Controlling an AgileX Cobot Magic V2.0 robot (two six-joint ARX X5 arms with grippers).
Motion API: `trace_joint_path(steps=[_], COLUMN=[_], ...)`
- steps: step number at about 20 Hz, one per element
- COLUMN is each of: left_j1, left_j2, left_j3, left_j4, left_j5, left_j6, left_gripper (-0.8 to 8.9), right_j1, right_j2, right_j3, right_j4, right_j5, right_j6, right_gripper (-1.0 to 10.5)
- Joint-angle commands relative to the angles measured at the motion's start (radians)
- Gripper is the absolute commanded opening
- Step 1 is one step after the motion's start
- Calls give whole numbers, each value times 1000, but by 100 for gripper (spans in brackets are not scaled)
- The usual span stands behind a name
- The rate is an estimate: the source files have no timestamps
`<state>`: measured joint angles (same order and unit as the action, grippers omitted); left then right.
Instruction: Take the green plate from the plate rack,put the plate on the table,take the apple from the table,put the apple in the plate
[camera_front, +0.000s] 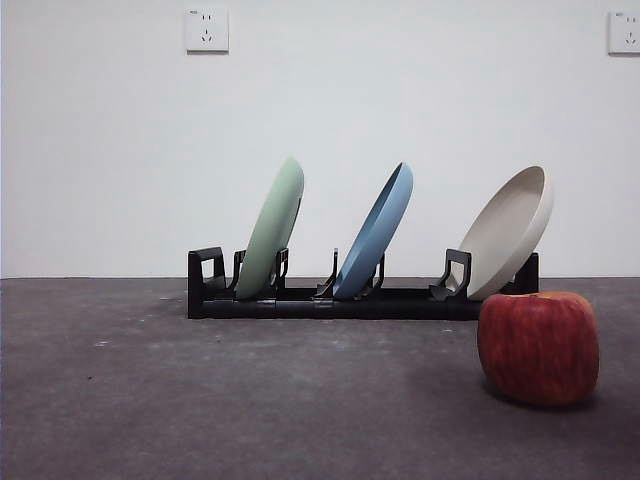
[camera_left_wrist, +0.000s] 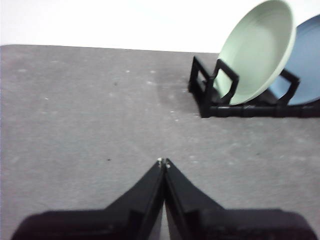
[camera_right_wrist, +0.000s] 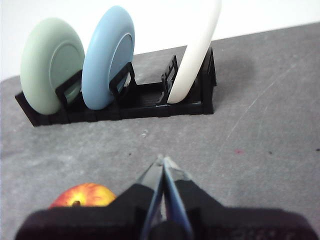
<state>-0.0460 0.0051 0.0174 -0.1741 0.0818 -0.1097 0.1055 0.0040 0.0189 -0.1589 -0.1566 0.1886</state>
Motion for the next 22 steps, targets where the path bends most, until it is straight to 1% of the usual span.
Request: trace_joint_path(steps=[1, 5, 10, 14, 16, 19, 22], left_j1=[2, 2, 2, 2, 2, 2, 2], left_j2=[-2, -1, 34, 108, 150, 231, 323], left_j3=[1, 50, 138, 238, 285, 369, 459], left_j4=[17, 11, -16, -62, -84, -126, -182], left_j5=[39, 100, 141, 192, 227, 289, 371], left_j6=[-81, -121, -180, -181, -178, -167, -113], left_gripper=[-8, -8, -8, -8, -8, -8, -8], right_j1=[0, 1, 1, 1, 1, 1, 2], right_j2=[-2, 3, 49, 133, 179, 262, 350], right_j3=[-4, 49, 146, 271, 331, 429, 533], right_j4=[25, 24, 14, -70, -116, -193, -309], right_j5=[2, 1, -2, -2, -19, -101, -164], right_j6=[82, 134, 137, 133, 113, 64, 12], right_gripper=[-10, -11, -12, -12, -11, -11, -12])
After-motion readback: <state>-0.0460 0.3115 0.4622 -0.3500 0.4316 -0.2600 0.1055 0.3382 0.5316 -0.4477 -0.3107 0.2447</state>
